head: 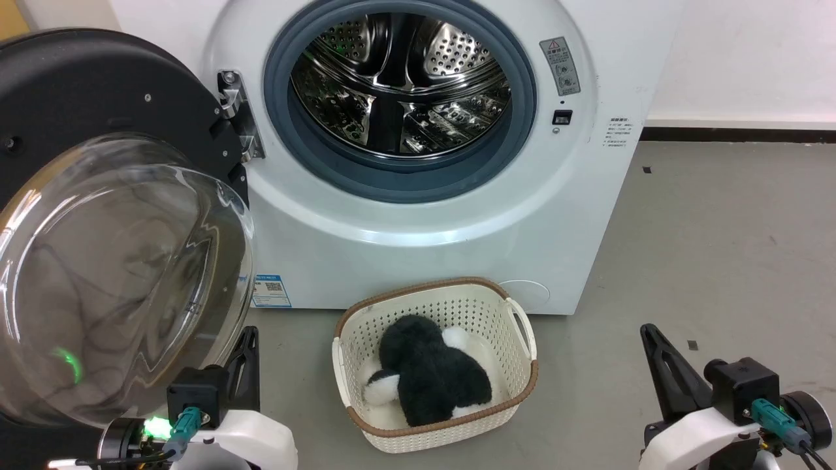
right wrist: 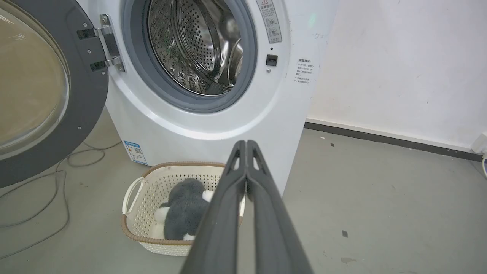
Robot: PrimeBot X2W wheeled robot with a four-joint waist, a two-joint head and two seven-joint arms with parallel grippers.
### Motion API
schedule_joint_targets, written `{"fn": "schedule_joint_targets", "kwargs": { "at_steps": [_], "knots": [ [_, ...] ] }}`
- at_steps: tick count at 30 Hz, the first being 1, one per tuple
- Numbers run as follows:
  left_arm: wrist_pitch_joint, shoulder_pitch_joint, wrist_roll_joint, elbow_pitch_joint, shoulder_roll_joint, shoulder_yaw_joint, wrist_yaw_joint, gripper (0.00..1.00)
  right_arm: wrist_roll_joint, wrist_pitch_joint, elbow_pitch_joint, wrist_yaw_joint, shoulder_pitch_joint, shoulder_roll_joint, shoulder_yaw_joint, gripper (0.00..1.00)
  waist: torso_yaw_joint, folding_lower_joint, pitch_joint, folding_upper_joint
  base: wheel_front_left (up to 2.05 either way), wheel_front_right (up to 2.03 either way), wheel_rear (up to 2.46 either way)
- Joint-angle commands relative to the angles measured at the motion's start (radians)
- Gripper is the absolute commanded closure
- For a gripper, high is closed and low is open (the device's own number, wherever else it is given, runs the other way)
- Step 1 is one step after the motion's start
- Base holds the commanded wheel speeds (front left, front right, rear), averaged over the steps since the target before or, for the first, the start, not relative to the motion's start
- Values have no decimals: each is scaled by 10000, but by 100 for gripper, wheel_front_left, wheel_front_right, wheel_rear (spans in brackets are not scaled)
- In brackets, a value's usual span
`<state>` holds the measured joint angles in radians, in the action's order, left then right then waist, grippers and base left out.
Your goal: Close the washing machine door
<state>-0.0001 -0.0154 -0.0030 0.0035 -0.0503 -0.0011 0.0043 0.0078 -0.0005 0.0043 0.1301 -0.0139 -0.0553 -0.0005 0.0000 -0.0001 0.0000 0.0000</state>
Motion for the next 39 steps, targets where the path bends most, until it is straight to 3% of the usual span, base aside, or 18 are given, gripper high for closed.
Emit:
{"fn": "schedule_joint_targets", "kwargs": {
  "at_steps": [1, 3, 4, 22, 39],
  "knots": [
    [1, 154, 30, -35, 1, 11, -43, 100, -78, 5, -43, 6, 139, 51, 5, 100, 0, 1, 0, 0, 0, 0, 0],
    [1, 154, 30, -35, 1, 11, -43, 100, -78, 5, -43, 6, 139, 51, 5, 100, 0, 1, 0, 0, 0, 0, 0],
    [0, -1, 0, 2, 0, 4, 0, 0, 1, 0, 0, 0, 0, 0, 4, 0, 0, 1, 0, 0, 0, 0, 0],
    [-290, -38, -129, 80, 0, -151, 102, 0, 248, -289, 117, -1, -27, 4, -76, 0, 104, 1, 8, 0, 0, 0, 0],
    [-646, -122, -258, 123, 0, -251, 195, 0, 438, -645, 217, 0, -99, 11, 25, 0, 736, 1, -37, 0, 0, 0, 0]
  ]
}}
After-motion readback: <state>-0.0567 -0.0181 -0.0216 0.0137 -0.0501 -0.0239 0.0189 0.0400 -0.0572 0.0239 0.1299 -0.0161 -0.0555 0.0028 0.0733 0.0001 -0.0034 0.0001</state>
